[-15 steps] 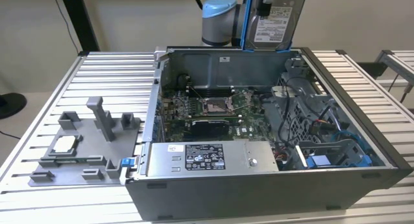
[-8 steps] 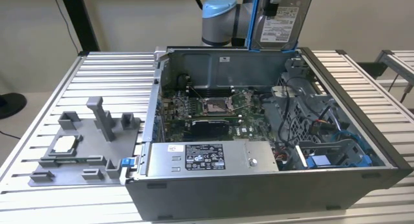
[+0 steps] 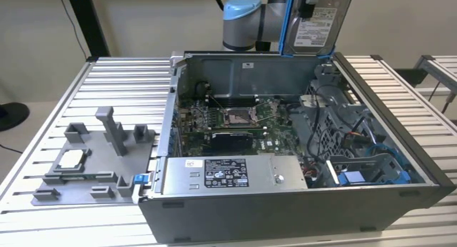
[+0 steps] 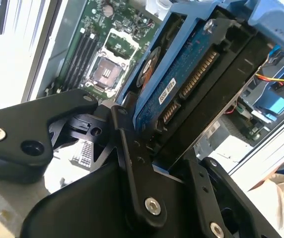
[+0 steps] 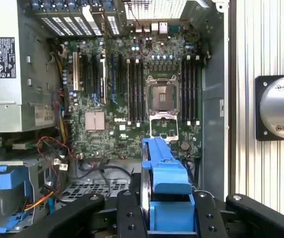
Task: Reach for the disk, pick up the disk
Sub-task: 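Pick up the disk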
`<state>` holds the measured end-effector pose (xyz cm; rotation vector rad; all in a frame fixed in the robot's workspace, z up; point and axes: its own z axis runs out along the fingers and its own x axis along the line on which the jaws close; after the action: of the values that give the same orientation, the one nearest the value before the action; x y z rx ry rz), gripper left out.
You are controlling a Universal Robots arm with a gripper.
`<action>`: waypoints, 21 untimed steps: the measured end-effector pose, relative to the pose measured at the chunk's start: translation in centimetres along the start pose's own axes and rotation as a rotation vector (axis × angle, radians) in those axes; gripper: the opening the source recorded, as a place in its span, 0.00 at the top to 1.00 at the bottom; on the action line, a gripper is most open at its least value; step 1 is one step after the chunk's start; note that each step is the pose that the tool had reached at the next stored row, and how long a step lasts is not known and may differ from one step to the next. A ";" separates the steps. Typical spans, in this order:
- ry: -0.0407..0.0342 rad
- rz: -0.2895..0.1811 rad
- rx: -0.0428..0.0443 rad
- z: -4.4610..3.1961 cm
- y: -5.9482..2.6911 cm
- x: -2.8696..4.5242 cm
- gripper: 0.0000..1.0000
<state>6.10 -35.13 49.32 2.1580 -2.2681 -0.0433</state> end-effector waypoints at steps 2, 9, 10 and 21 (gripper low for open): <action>0.0001 0.000 0.0000 -0.01 -0.34 -0.02 1.00; 0.0000 0.000 0.0000 -0.05 -1.70 -0.08 1.00; 0.0000 0.000 0.0000 -0.05 -1.89 -0.09 1.00; 0.0000 0.000 0.0000 -0.10 -3.97 -0.20 1.00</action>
<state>10.08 -35.14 49.31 2.1581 -2.2681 -0.0433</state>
